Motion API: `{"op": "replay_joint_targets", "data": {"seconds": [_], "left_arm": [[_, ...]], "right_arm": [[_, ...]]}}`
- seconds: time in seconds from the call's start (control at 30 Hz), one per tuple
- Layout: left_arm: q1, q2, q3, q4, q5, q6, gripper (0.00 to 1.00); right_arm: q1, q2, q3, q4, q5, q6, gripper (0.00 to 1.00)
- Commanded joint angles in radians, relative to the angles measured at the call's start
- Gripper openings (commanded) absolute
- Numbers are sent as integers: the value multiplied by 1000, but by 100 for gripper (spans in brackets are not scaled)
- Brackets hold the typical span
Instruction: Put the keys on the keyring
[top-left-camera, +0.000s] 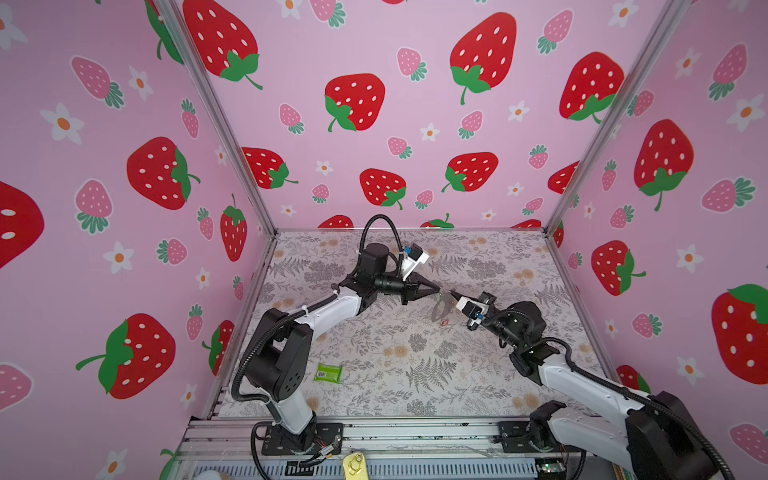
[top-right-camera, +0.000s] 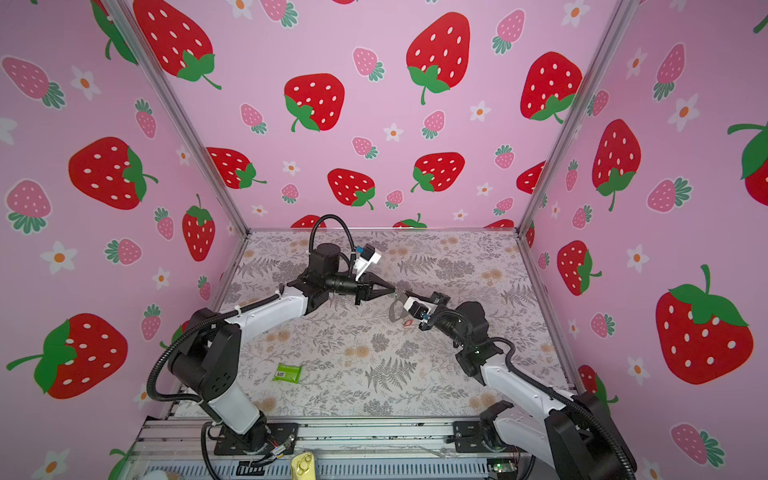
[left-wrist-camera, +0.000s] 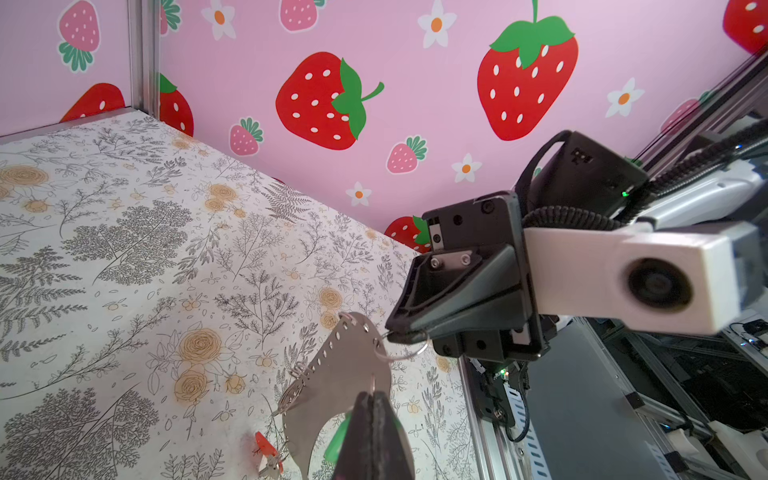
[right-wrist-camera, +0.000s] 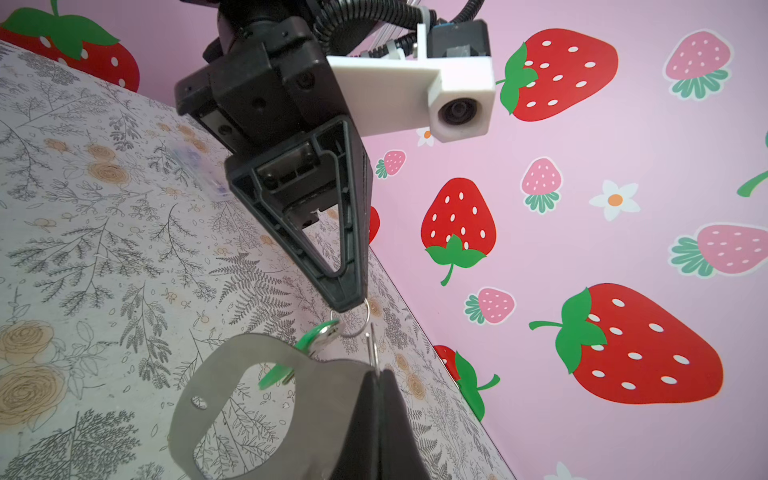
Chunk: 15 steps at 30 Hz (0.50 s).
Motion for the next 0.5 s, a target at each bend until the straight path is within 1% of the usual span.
{"op": "replay_joint_targets", "data": {"seconds": [0.0,0.47], "left_arm": [[-5,8,2,57,38,-48,0],[-17,34,10,100,57,-133,0]], "right_arm": [[14,-8,-12,52,30,-44,0],[44,0,-33,112,103,-44,0]]}}
